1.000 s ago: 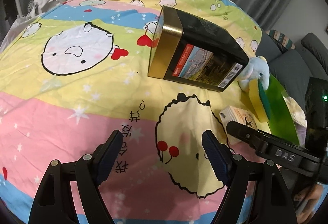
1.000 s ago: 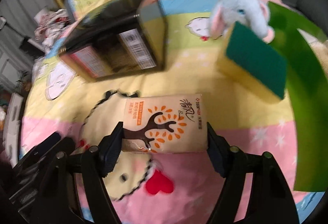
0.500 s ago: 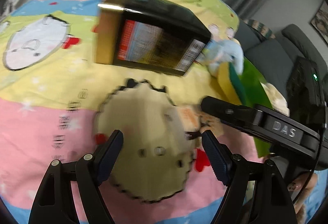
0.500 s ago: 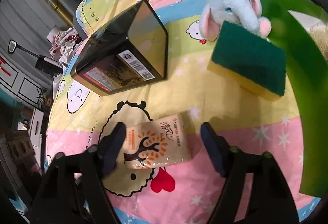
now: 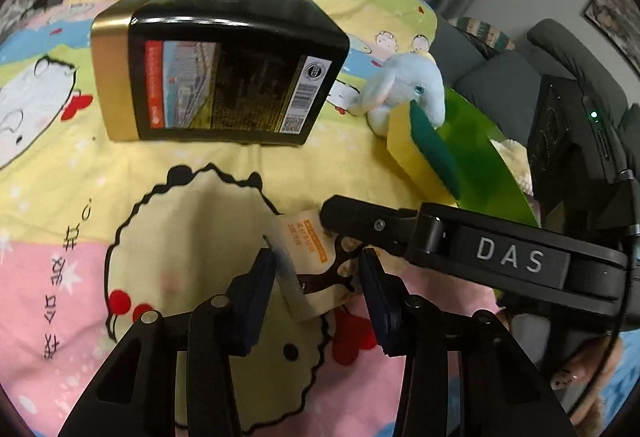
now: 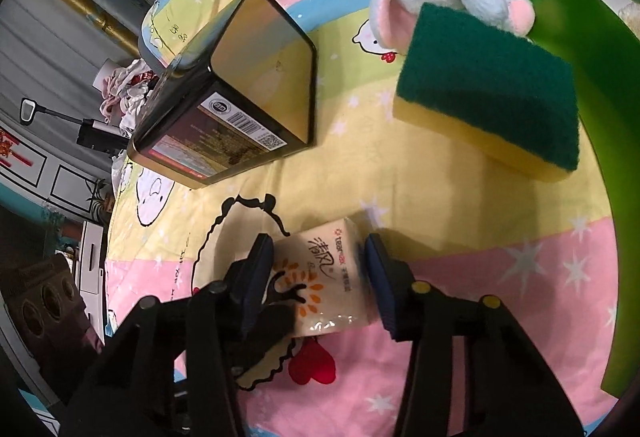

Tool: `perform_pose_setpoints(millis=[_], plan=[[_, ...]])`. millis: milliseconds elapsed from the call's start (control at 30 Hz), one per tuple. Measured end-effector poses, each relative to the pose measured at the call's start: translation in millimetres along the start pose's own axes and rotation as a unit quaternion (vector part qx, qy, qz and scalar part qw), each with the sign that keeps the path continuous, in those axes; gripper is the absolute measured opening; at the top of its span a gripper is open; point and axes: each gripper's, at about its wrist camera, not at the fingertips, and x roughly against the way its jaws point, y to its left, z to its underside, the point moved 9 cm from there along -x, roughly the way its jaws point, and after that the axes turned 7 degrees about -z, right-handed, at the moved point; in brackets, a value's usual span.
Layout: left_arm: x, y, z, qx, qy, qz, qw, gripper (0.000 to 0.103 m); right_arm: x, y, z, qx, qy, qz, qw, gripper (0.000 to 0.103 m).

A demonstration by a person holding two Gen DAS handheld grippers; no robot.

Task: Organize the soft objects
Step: 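Lift the beige tissue pack and carry it over the green box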

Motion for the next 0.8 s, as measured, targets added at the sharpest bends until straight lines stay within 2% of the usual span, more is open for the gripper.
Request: perform_pose_setpoints(millis=[100,167,267,467,633,800], plan=[[4,-6,-5,0.01,-0.001,0.013,0.9999,0.044,8,-4,-1,-0.009,-0.004,-0.005,1.0,0.046],[11,-17,-11,-0.004,-0.016,0.019,0.9997,0.044,23,-3,-6,-0.007,-0.025,-0.006,1.0,0.046],[29,-47,-24,-0.038,-0.054,0.037,0.9971,0.044,60,-2,-18,-0.002,-0.077,-0.003,0.997,0.046],[36,-114,-42,-0.096,-0.081,0.099,0.9871,0.044,136,-24,-32,-0.025,-0.179,0.031,0.983,0.047],[27,-170,-44,-0.141,-0.066,0.145,0.9771,0.044,187,-62,-33,-0.068,-0.243,0.06,0.966,0.048],[14,-208,-39,-0.174,-0.041,0.171,0.9689,0.044,212,-89,-28,-0.113,-0.273,0.078,0.952,0.048]])
